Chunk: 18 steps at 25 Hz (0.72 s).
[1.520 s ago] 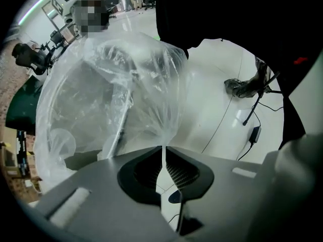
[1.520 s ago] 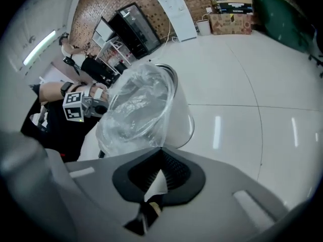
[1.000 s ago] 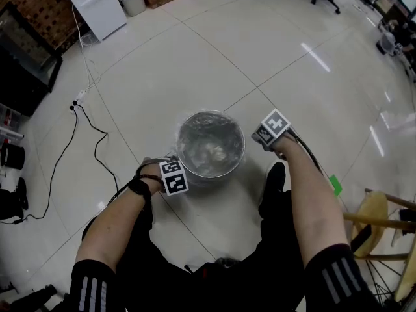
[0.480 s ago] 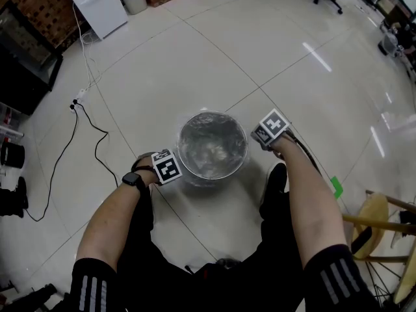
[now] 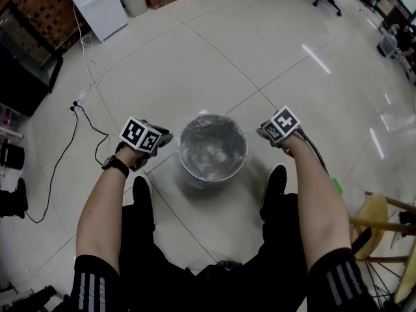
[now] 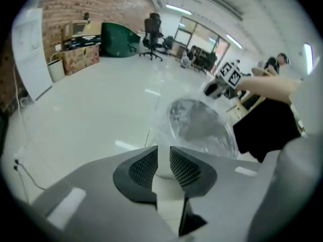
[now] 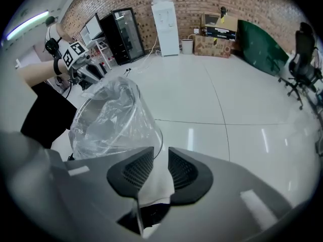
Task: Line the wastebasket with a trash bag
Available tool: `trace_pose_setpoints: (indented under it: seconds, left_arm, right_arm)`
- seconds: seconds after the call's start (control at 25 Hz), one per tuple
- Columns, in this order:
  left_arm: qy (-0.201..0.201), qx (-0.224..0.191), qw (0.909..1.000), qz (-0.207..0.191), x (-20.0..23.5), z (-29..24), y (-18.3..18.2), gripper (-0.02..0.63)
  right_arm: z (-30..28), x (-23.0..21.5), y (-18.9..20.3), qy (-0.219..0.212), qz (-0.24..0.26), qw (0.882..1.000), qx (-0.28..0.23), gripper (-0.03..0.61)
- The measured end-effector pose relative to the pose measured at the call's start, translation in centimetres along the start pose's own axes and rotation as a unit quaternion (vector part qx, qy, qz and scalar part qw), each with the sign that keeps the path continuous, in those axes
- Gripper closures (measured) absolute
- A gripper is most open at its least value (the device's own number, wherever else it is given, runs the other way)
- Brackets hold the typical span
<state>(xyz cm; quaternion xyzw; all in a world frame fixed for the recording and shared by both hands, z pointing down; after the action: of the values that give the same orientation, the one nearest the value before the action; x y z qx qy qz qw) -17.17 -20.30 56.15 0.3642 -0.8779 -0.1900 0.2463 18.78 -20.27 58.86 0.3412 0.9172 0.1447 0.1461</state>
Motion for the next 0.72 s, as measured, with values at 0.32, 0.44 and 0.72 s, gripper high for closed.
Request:
trace_pose_setpoints:
  seconds: [0.32,0.44,0.72]
  left_arm:
    - [0.049,-0.031,0.9918,0.114,1.0,-2.3,-1.9,0.541]
    - [0.04,-0.029,0.9931,0.106,1.7,-2.8,-2.2,0.62]
    - [-0.008,-0.003,0.9963,0.085,4.1,-3.9,-2.0,0.62]
  right_arm:
    - [-0.6,0.6,-0.5,-0.024,-0.001,1.0,-0.01,0.48]
    - [-1.8,0.6,-0.3,-0.018,0.014,1.0,0.001,0.53]
    - [-3.6,-0.6,-1.2,0.012,0.022,1.0,0.019,0.572]
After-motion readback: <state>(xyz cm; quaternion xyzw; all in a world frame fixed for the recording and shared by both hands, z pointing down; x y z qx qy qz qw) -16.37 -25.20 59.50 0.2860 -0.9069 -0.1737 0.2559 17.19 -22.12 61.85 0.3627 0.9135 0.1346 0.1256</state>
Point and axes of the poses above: the fingertips, and each gripper's own axes: z backward along the fingers, x to its left, y out of its underside, the point moved 5 cm from there along z, backward along the fingers, and after that the axes turned 1 degree about -x, right-handed, at the moved point
